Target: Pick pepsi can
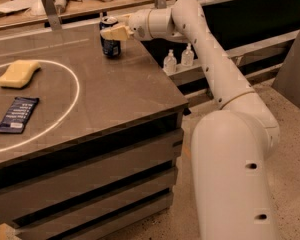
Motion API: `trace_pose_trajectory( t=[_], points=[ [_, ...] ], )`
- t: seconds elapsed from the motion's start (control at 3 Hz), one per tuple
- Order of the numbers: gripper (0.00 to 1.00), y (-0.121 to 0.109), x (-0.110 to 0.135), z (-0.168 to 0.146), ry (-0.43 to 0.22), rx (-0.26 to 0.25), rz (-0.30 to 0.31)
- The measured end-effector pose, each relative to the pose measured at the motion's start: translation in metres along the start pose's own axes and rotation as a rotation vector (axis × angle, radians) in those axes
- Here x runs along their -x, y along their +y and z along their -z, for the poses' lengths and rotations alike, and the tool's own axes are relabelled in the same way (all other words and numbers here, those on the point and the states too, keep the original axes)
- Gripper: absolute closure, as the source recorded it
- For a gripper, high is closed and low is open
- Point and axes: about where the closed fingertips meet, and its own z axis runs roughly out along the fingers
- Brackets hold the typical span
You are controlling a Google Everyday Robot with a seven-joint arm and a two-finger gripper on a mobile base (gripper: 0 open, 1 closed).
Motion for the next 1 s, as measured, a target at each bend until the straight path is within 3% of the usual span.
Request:
trace_pose_trajectory(
  t=[0.33,0.67,1.0],
  points=[
    [1.0,0.019,0.03,0.023,-0.041,0.074,0.044],
    [1.0,0.049,0.059,0.043,-0.035,0.161,0.144],
    [1.0,0.057,0.055,0.04,-0.024,0.194,0.15]
  ],
)
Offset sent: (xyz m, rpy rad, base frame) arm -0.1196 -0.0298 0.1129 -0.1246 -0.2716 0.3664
